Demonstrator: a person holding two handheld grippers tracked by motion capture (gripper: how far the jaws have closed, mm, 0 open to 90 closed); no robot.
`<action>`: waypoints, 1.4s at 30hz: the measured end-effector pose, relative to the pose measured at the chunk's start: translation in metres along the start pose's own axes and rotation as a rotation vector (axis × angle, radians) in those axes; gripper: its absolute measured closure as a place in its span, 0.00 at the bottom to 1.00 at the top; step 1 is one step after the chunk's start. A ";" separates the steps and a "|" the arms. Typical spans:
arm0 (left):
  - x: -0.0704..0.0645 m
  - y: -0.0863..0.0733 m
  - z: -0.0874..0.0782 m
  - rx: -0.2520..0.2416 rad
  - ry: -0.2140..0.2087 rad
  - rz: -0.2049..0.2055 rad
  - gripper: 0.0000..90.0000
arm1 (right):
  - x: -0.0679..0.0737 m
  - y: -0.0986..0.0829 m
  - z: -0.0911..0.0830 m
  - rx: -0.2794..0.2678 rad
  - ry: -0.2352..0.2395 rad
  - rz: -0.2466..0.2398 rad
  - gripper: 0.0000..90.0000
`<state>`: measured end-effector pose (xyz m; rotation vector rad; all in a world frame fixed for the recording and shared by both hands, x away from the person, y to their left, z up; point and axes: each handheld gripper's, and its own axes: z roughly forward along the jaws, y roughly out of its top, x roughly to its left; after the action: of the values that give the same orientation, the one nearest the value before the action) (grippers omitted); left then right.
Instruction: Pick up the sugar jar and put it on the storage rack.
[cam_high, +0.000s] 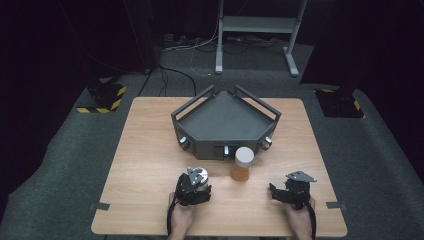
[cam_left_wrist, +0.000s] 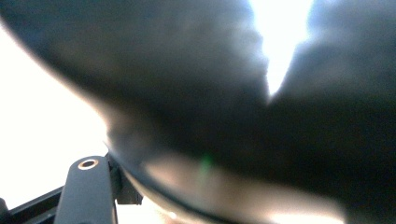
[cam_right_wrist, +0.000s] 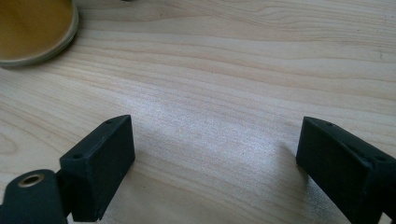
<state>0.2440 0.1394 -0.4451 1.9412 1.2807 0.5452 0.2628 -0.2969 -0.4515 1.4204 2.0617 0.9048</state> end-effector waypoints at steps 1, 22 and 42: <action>0.001 0.000 -0.001 -0.002 -0.002 -0.009 0.35 | 0.000 0.000 0.000 0.000 0.000 -0.001 0.12; -0.006 0.006 -0.003 -0.094 -0.030 -0.169 0.35 | 0.000 0.000 0.000 -0.001 0.000 -0.001 0.13; 0.002 0.031 -0.011 -0.159 -0.075 -0.296 0.35 | 0.000 0.000 0.000 -0.001 0.000 -0.001 0.13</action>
<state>0.2561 0.1375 -0.4143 1.5910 1.4009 0.4073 0.2625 -0.2967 -0.4515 1.4184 2.0615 0.9047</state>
